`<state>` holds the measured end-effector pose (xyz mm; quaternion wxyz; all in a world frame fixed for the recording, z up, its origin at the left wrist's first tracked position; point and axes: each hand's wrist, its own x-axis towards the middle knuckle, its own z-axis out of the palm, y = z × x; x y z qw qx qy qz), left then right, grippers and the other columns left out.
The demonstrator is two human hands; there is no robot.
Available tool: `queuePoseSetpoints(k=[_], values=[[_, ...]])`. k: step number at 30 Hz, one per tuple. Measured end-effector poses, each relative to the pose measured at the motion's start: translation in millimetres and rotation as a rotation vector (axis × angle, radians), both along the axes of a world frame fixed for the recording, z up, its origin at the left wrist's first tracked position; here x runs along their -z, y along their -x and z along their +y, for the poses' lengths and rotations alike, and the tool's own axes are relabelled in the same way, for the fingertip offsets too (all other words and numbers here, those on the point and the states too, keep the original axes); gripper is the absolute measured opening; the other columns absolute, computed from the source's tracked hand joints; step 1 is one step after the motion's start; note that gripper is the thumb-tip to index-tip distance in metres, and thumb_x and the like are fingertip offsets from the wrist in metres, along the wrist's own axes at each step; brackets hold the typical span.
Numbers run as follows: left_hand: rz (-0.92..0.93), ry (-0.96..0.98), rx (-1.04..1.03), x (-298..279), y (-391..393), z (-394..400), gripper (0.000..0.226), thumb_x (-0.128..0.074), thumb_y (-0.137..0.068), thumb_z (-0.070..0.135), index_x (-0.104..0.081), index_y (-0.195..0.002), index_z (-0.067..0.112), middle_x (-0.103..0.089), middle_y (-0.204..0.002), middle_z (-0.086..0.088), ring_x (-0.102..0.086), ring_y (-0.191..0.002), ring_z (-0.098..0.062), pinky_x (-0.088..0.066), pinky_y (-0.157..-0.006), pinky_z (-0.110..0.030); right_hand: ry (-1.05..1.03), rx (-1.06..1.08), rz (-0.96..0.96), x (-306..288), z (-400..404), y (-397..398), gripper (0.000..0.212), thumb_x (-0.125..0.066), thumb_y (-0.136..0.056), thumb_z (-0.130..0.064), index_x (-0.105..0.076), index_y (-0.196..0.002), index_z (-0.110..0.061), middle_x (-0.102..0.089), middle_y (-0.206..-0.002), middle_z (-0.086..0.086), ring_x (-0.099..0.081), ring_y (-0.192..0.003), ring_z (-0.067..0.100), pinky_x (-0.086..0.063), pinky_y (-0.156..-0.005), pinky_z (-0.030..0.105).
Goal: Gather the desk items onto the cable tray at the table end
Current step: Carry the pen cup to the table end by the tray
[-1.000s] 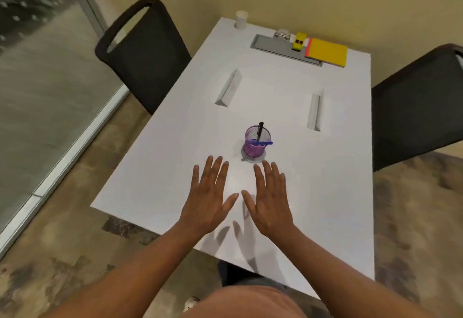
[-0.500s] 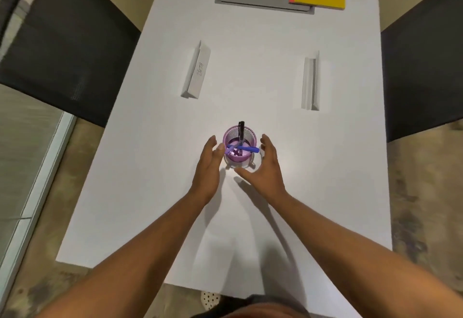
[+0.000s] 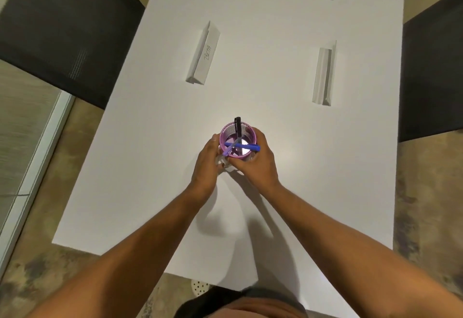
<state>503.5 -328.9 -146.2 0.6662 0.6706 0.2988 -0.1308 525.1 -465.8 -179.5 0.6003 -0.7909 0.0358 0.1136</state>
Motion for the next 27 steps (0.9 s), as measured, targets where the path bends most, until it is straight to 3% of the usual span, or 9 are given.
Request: queuePoseSetpoints(k=[3,6,8,10,13,18,20,22,27], values=[[-0.01,0.022,-0.075,-6.8,25.2,17.8,0.039,-0.028,-0.114,0.049,-0.064,-0.129,0.043,-0.072,-0.113,0.028,-0.07,-0.105,0.005,-0.057,-0.078,-0.015,0.007,-0.048,-0.023,-11.8,14.3,18.0,0.08,-0.094,-0.071,-0.045,-0.047,-0.136,-0.054,-0.061,-0.129,-0.035,-0.061,-0.121,-0.008,-0.049,-0.092,0.005],[-0.049,0.02,-0.16,-11.5,57.0,42.5,0.037,-0.036,-0.111,0.046,-0.065,-0.13,0.032,-0.07,-0.126,0.011,-0.067,-0.119,-0.01,-0.058,-0.092,-0.027,-0.011,-0.124,-0.012,-20.8,39.9,43.2,0.081,-0.095,-0.072,-0.044,-0.05,-0.139,-0.044,-0.061,-0.129,-0.033,-0.06,-0.122,-0.006,-0.05,-0.093,0.006],[-0.076,0.015,-0.237,-18.7,83.6,63.7,0.036,-0.04,-0.106,0.041,-0.064,-0.127,0.026,-0.071,-0.126,0.005,-0.068,-0.117,-0.015,-0.057,-0.096,-0.03,-0.029,-0.184,-0.012,-27.5,62.8,64.6,0.084,-0.094,-0.072,-0.045,-0.051,-0.143,-0.036,-0.062,-0.132,-0.028,-0.061,-0.124,-0.003,-0.051,-0.096,0.009],[-0.091,-0.008,-0.307,-27.4,113.4,89.1,0.023,-0.043,-0.111,0.033,-0.065,-0.114,0.032,-0.073,-0.114,0.011,-0.07,-0.11,-0.011,-0.057,-0.094,-0.029,-0.04,-0.265,-0.024,-35.2,88.6,88.5,0.084,-0.092,-0.072,-0.05,-0.05,-0.144,-0.036,-0.061,-0.131,-0.032,-0.06,-0.124,-0.003,-0.052,-0.097,0.01],[-0.098,0.03,-0.435,-45.8,161.7,129.3,0.024,-0.047,-0.111,0.034,-0.068,-0.102,0.04,-0.075,-0.109,0.01,-0.071,-0.105,-0.009,-0.056,-0.089,-0.031,-0.033,-0.376,-0.059,-52.9,134.7,126.3,0.083,-0.087,-0.072,-0.056,-0.045,-0.142,-0.041,-0.052,-0.127,-0.042,-0.055,-0.119,-0.019,-0.047,-0.094,0.003],[-0.156,0.172,-0.598,-74.4,256.3,193.8,0.029,-0.056,-0.096,0.05,-0.071,-0.109,0.03,-0.076,-0.11,0.009,-0.069,-0.109,-0.015,-0.051,-0.081,-0.034,-0.007,-0.531,-0.152,-83.0,211.4,203.2,0.08,-0.081,-0.07,-0.066,-0.038,-0.136,-0.058,-0.048,-0.122,-0.055,-0.052,-0.119,-0.023,-0.044,-0.089,-0.002],[-0.174,0.225,-0.644,-80.2,298.5,219.0,0.035,-0.056,-0.092,0.052,-0.075,-0.109,0.029,-0.078,-0.107,0.004,-0.071,-0.1,-0.018,-0.05,-0.083,-0.037,0.006,-0.594,-0.175,-89.6,240.6,238.6,0.08,-0.085,-0.07,-0.063,-0.034,-0.132,-0.07,-0.047,-0.124,-0.055,-0.05,-0.121,-0.023,-0.043,-0.086,-0.004],[-0.184,0.244,-0.684,-82.5,342.3,243.3,0.034,-0.05,-0.102,0.048,-0.082,-0.1,0.035,-0.081,-0.098,0.004,-0.075,-0.086,-0.013,-0.052,-0.077,-0.035,0.006,-0.643,-0.182,-94.4,268.9,274.1,0.082,-0.087,-0.069,-0.063,-0.033,-0.13,-0.075,-0.047,-0.124,-0.055,-0.048,-0.121,-0.025,-0.041,-0.082,-0.007],[-0.199,0.24,-0.838,-93.7,443.3,297.3,0.039,-0.045,-0.108,0.045,-0.082,-0.097,0.043,-0.082,-0.096,0.008,-0.075,-0.082,-0.007,-0.056,-0.069,-0.03,-0.044,-0.824,-0.165,-106.3,334.9,357.9,0.089,-0.091,-0.068,-0.052,-0.04,-0.139,-0.063,-0.056,-0.131,-0.039,-0.056,-0.123,-0.015,-0.049,-0.088,0.001]])
